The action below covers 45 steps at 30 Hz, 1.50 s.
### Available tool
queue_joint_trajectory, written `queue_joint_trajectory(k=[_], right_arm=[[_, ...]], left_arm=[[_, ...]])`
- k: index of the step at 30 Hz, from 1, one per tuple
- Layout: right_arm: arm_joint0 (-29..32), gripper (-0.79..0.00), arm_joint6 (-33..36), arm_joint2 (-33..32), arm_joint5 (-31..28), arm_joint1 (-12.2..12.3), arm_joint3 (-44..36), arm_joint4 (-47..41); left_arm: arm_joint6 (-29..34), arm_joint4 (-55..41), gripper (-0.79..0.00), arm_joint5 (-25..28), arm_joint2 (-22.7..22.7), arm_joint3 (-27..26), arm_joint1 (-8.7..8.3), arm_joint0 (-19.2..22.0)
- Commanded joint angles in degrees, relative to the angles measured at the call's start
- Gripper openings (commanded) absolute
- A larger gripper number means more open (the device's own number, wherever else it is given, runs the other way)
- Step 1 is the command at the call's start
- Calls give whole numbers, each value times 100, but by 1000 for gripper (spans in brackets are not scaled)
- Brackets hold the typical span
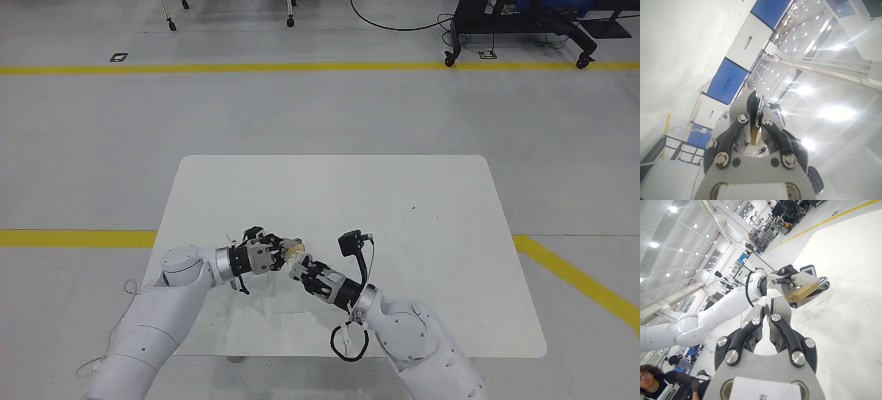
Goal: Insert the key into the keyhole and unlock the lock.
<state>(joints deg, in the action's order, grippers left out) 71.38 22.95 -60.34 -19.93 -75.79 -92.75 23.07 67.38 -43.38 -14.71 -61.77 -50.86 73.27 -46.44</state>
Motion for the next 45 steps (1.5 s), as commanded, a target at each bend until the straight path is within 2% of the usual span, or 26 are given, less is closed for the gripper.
queue_joint_trajectory(k=[1, 6, 9, 14, 19, 20, 22, 23, 25, 34, 35, 36, 37, 39, 42, 43, 44, 45], right_arm=[[-21, -785, -12, 7, 12, -2, 23, -10], [-29, -785, -65, 1, 21, 0, 27, 3], [36, -785, -115, -46, -63, 12, -93, -43], [271, -785, -6, -244, -243, 71, -397, -229], [501, -785, -118, -414, 119, 116, -658, 41], [557, -714, -181, -433, 218, 121, -723, 120], [655, -292, -294, -449, 452, 129, -864, 353], [704, 0, -320, -442, 559, 132, -920, 427], [779, 0, -251, -422, 764, 130, -965, 339], [779, 0, -251, -422, 764, 130, -965, 339], [771, 0, -304, -458, 839, 135, -940, 468], [745, 0, -547, -544, 1323, 156, -866, 1304], [790, 0, -714, -433, 1700, 141, -889, 1690], [781, 0, -777, -303, 1520, 83, -777, 913], [594, 0, -1028, -272, 1358, 37, -251, 627], [565, -43, -1050, -223, 1141, 12, -120, 286], [497, -151, -1061, -203, 892, -6, 68, 19], [470, -197, -1071, -183, 748, -15, 139, -92]], left_arm=[[34, -13, -785, -37, 6, 19, 1, 16], [78, -4, -785, -29, 25, 38, 2, 37], [-50, 106, -785, 300, -8, -1, -7, 50], [-782, 787, -785, 2105, -162, -223, -46, 0], [-1309, 1318, -785, 3232, -245, -368, -69, -112], [-1413, 1340, -785, 3307, -262, -378, -68, -134], [-1543, 1369, -785, 3375, -283, -405, -67, -161], [-1583, 1389, -785, 3408, -290, -417, -67, -166], [-1583, 1389, -785, 3408, -290, -417, -67, -166], [-1583, 1389, -785, 3408, -290, -417, -67, -166], [-1583, 1389, -785, 3408, -290, -417, -67, -166], [-1609, 1406, -785, 3405, -288, -434, -67, -178], [-1693, 1497, -785, 3423, -278, -524, -70, -223], [-1809, 1594, -785, 3491, -288, -673, -76, -310], [-1740, 1579, -785, 3458, -289, -813, -82, -397], [-1719, 1600, -785, 3458, -298, -833, -87, -409], [-1707, 1603, -785, 3444, -312, -851, -92, -425], [-1698, 1593, -785, 3437, -318, -861, -93, -432]])
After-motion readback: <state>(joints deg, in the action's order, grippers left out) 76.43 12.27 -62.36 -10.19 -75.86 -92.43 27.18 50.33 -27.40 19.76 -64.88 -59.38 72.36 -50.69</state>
